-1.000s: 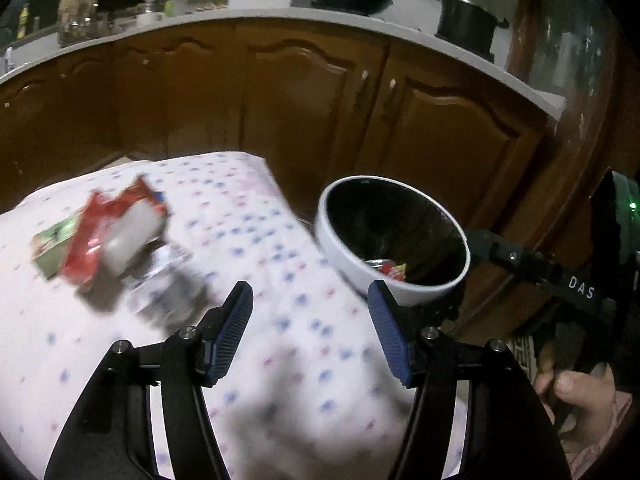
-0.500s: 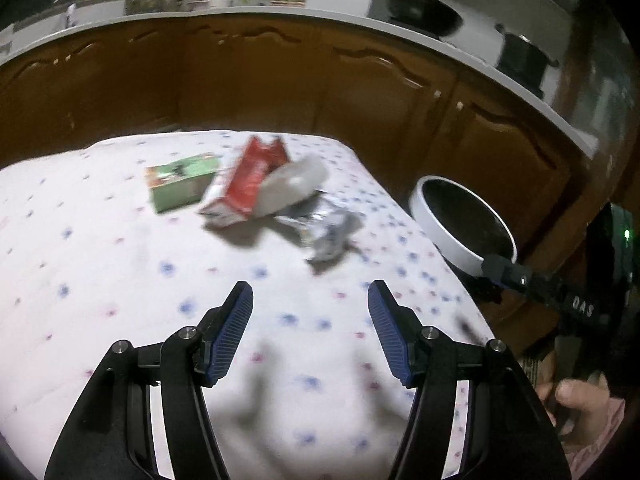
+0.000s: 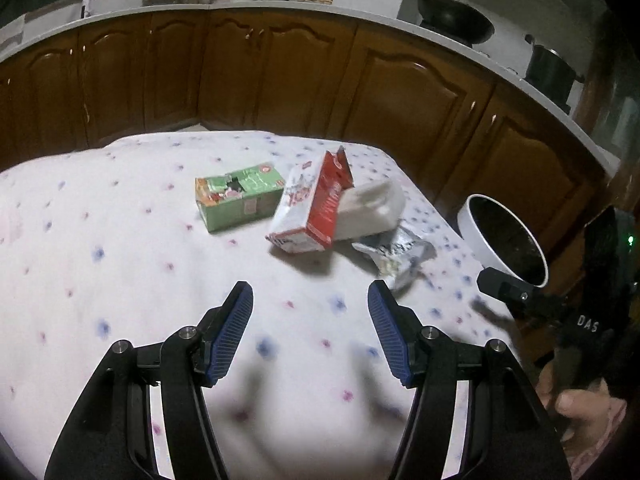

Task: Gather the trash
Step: 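Move both tools back over the table toward the cartons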

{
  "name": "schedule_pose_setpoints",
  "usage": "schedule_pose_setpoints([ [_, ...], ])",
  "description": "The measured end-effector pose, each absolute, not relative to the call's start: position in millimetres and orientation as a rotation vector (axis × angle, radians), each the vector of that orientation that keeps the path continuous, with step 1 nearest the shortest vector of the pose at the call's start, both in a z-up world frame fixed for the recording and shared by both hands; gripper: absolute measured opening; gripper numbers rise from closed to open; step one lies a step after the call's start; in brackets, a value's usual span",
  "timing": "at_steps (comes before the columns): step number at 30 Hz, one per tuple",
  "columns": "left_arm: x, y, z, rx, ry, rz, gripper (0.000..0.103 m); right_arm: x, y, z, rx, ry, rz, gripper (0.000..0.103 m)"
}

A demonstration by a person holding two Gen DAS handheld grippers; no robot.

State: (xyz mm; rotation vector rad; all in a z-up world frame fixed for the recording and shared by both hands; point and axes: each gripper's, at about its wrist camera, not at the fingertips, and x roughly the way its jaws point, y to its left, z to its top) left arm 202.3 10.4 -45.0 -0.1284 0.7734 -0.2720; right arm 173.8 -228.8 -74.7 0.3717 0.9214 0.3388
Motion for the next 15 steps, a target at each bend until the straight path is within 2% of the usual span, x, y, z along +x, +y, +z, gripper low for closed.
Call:
schedule_pose_setpoints([
  [5,227,10,-52,-0.085,0.806,-0.282,0.060,193,-217,-79,0.376,0.922,0.363,0.075],
  [10,247,0,-56,-0.010,0.816,-0.314,0.065,217,-210,-89,0.413,0.953,0.388,0.074],
  [12,253,-6,-57,0.033,0.805,-0.301,0.070,225,-208,-94,0.435,0.969,0.399,0.074],
  [15,265,-14,-61,0.067,0.789,-0.270,0.070,238,-203,-102,0.453,0.992,0.411,0.073],
])
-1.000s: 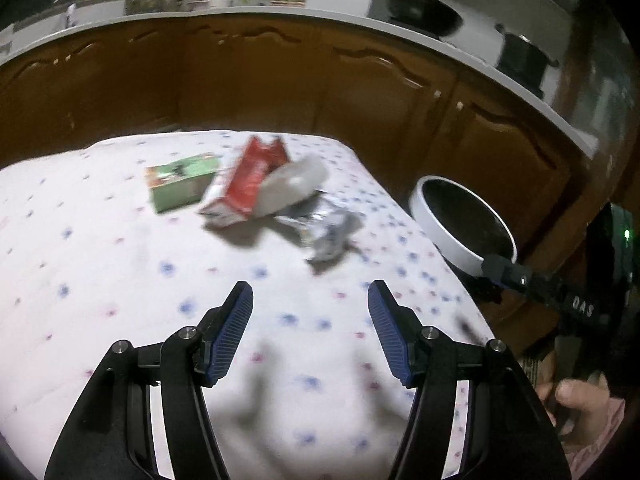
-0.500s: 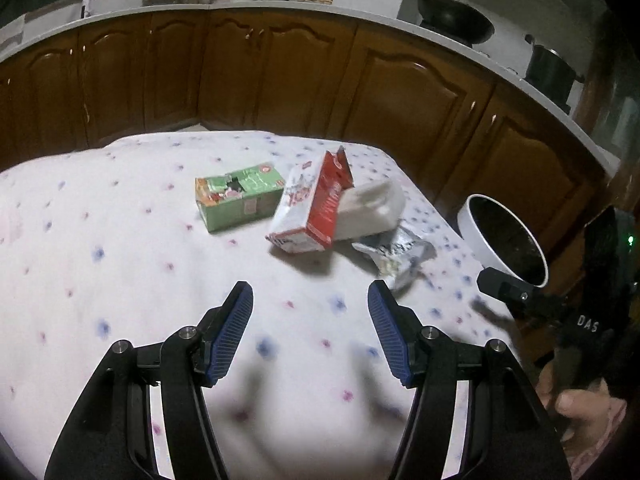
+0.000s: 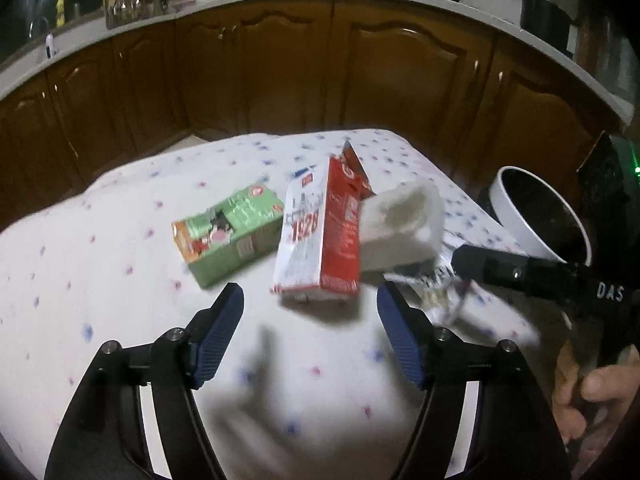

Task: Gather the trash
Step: 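Move both tools back over the table toward the cartons, then grasp the white foam block with the left tool while the right tool grasps the printed wrapper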

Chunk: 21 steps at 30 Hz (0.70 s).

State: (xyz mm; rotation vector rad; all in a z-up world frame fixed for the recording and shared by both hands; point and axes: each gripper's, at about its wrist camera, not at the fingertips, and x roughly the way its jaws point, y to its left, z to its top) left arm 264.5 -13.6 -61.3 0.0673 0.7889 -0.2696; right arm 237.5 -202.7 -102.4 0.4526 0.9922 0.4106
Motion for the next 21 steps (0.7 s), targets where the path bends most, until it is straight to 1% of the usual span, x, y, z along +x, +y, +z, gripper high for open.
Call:
schedule_pose_setpoints([
  [2,273,-19,-66,0.100,0.783,-0.225,0.070,244,-198,-108,0.472,1.010,0.430,0.067],
  [3,276,-21,-69,0.113,0.780,-0.211,0.070,246,-197,-110,0.475,1.015,0.435,0.056],
  [4,278,-22,-70,0.116,0.776,-0.212,0.070,247,-196,-112,0.475,1.026,0.435,0.041],
  [5,280,-24,-71,0.124,0.768,-0.205,0.065,248,-194,-115,0.476,1.038,0.434,0.037],
  [6,280,-25,-71,0.128,0.766,-0.206,0.049,247,-195,-116,0.479,1.042,0.432,0.034],
  [7,279,-26,-71,0.127,0.768,-0.217,0.039,246,-196,-116,0.484,1.040,0.433,0.031],
  [9,280,-27,-73,0.125,0.780,-0.241,0.010,240,-201,-114,0.488,1.028,0.436,0.030],
  [10,280,-27,-74,0.122,0.789,-0.254,0.002,236,-204,-113,0.491,1.023,0.437,0.028],
  [12,277,-24,-75,0.104,0.794,-0.270,0.000,230,-209,-110,0.496,1.016,0.431,0.028],
  [19,245,-17,-64,0.069,0.766,-0.317,0.000,199,-231,-96,0.511,0.976,0.407,0.026],
  [21,243,-21,-61,0.043,0.797,-0.367,0.001,193,-237,-94,0.513,0.969,0.402,0.026],
])
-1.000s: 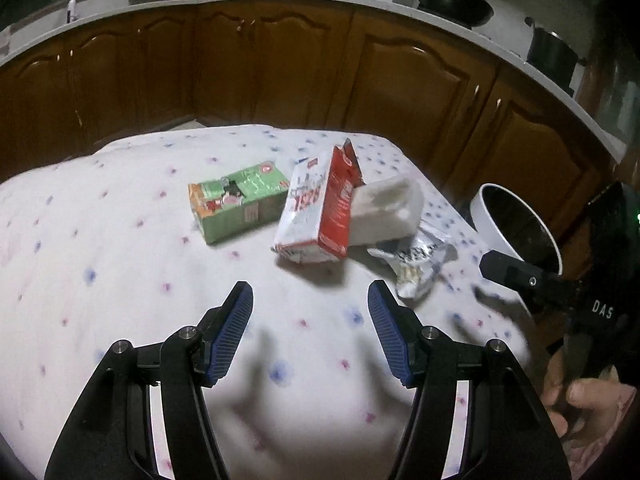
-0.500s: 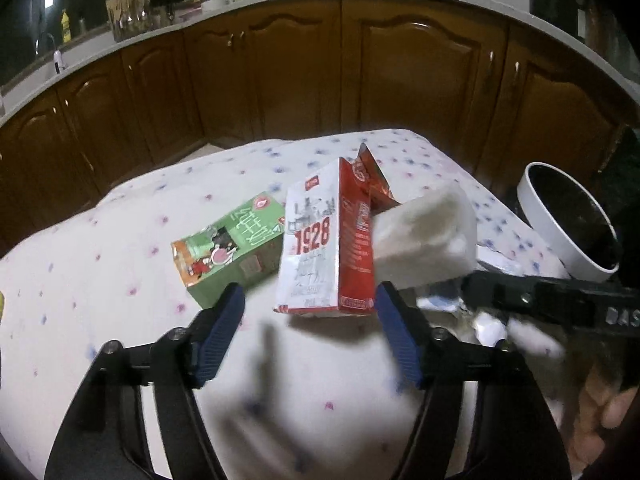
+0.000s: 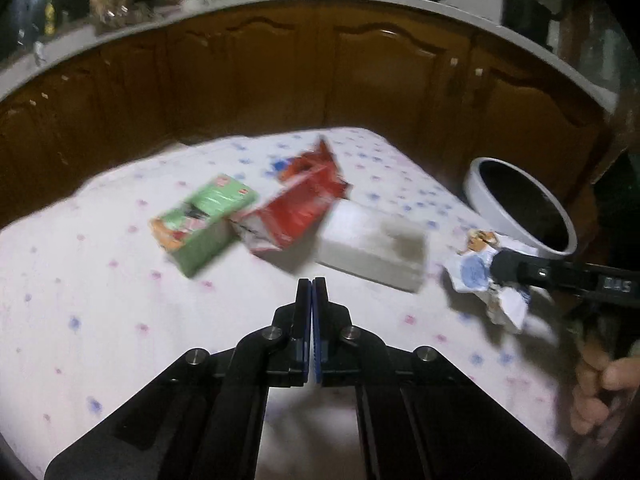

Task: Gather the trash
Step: 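Grasp the white foam block with the left tool while the right tool grasps the printed wrapper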

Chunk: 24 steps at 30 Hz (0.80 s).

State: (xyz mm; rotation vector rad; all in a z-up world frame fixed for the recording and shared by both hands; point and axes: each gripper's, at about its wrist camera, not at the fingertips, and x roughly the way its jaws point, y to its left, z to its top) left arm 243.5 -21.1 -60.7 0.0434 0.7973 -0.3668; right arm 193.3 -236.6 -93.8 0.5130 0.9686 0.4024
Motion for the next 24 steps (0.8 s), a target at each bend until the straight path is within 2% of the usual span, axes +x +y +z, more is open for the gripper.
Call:
schedule_pose_setpoints([
  [1,244,-23,-61,0.025,0.816,-0.377,0.003,190,-239,-92,0.510,0.966,0.397,0.026],
  [4,250,-30,-61,-0.061,0.858,-0.406,0.033,180,-247,-83,0.491,0.938,0.368,0.026],
  [5,254,-32,-61,-0.092,0.869,-0.390,0.055,175,-250,-77,0.477,0.919,0.351,0.026],
  [6,255,-35,-62,-0.116,0.874,-0.377,0.067,172,-253,-73,0.469,0.905,0.341,0.026],
  [8,261,-42,-60,-0.174,0.876,-0.372,0.069,165,-263,-65,0.475,0.874,0.330,0.026],
  [9,263,-47,-61,-0.182,0.886,-0.363,0.077,163,-266,-62,0.475,0.864,0.324,0.026],
  [10,267,-54,-62,-0.188,0.900,-0.350,0.080,160,-271,-58,0.471,0.850,0.314,0.026],
  [16,292,-100,-69,-0.147,0.951,-0.261,0.082,149,-305,-51,0.498,0.820,0.254,0.026],
  [18,299,-111,-72,-0.108,0.956,-0.203,0.089,146,-314,-51,0.512,0.819,0.242,0.026],
  [21,305,-126,-78,-0.015,0.943,-0.135,0.088,141,-326,-51,0.520,0.815,0.226,0.026],
  [22,302,-129,-78,0.014,0.924,-0.134,0.084,140,-329,-51,0.526,0.814,0.223,0.026],
  [24,294,-133,-77,0.085,0.884,-0.121,0.058,138,-333,-52,0.530,0.810,0.217,0.026],
])
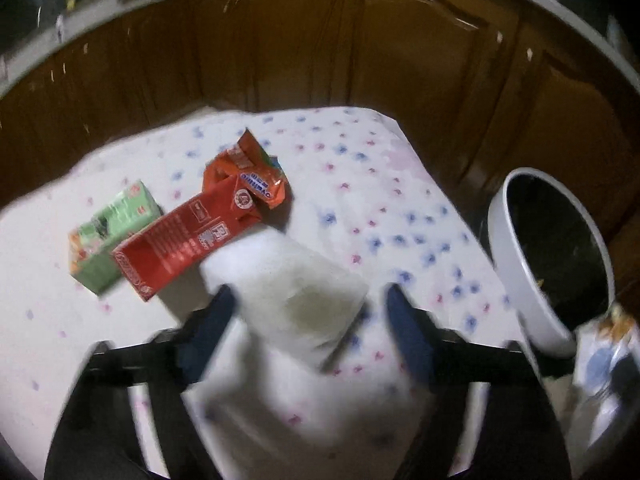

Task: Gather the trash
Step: 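Grasp the white foam block with the left tool while the right tool grasps the printed wrapper, then carry the foam block and wrapper over the bin and release both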

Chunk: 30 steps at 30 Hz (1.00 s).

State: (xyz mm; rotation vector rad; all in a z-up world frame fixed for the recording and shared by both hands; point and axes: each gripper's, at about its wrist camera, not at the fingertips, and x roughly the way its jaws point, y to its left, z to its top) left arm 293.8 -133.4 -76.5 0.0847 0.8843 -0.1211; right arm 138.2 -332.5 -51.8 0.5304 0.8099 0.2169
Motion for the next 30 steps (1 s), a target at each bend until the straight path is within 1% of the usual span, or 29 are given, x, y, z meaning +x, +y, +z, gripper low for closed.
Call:
schedule_pose_setpoints([
  [1,289,-132,-75,0.105,0.863,-0.126,0.058,137,-335,-52,0.537,0.808,0.215,0.026],
  [3,283,-122,-75,0.079,0.866,-0.173,0.049,135,-338,-53,0.546,0.804,0.211,0.026],
  [5,277,-112,-74,0.030,0.871,-0.220,0.044,134,-340,-55,0.556,0.802,0.208,0.026],
  [7,264,-105,-71,-0.001,0.855,-0.261,0.042,133,-341,-55,0.560,0.801,0.208,0.026],
  [14,221,-118,-47,0.018,0.804,-0.411,0.041,127,-344,-53,0.560,0.787,0.207,0.026],
  [30,196,-195,-18,0.099,0.758,-0.576,0.041,119,-380,-37,0.530,0.754,0.136,0.026],
])
